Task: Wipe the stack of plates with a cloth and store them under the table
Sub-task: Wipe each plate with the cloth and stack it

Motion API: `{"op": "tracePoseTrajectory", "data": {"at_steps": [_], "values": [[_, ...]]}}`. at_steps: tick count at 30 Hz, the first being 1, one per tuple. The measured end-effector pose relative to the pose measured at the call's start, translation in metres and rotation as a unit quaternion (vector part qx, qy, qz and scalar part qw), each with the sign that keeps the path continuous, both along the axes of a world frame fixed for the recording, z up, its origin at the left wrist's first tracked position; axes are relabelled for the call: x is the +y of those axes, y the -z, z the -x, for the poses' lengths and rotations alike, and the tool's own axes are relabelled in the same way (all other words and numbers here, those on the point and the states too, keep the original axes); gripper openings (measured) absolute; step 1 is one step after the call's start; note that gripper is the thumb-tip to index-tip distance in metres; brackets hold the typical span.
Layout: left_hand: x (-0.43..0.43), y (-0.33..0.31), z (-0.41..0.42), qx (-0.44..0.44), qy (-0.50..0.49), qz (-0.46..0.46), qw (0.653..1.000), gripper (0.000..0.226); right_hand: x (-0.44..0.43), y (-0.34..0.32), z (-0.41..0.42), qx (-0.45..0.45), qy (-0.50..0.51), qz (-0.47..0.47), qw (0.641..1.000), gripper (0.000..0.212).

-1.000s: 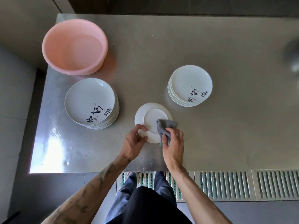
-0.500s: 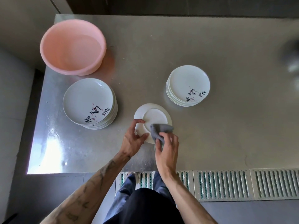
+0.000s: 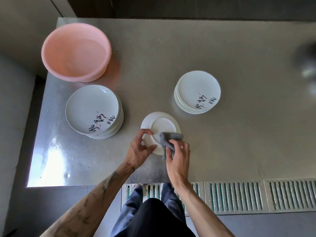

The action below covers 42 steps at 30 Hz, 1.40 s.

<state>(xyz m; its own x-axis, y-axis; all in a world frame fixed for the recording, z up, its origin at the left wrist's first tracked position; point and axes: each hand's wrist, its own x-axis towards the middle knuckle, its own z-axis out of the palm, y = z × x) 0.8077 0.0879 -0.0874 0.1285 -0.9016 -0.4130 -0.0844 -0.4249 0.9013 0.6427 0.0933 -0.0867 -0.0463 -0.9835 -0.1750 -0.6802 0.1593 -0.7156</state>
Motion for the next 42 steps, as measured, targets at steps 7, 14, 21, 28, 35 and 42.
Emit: {"op": "tracePoseTrajectory", "data": {"at_steps": [7, 14, 21, 28, 35, 42], "values": [[-0.002, -0.001, 0.007, 0.007, -0.026, 0.016, 0.999, 0.027, -0.002, -0.008, -0.007, -0.010, -0.018, -0.003, 1.000, 0.024], [-0.013, -0.014, 0.010, 0.070, -0.119, 0.034, 0.990, 0.034, -0.024, -0.020, 0.013, -0.029, -0.009, 0.028, 0.999, 0.023], [-0.059, -0.039, -0.012, 0.033, -0.115, 0.100, 0.988, 0.038, -0.048, -0.024, 0.033, -0.012, 0.009, 0.041, 0.999, 0.024], [-0.122, -0.063, -0.009, -0.038, -0.081, 0.161, 0.983, 0.014, -0.057, -0.024, 0.038, -0.013, 0.004, 0.045, 0.999, 0.024], [-0.162, -0.073, 0.024, -0.174, -0.009, 0.219, 0.960, 0.010, -0.068, -0.025, 0.047, -0.005, 0.015, 0.036, 0.999, 0.026], [-0.182, -0.054, 0.048, -0.254, 0.075, 0.269, 0.926, 0.016, -0.076, -0.022, 0.053, 0.001, 0.021, 0.030, 0.999, 0.027]]}}
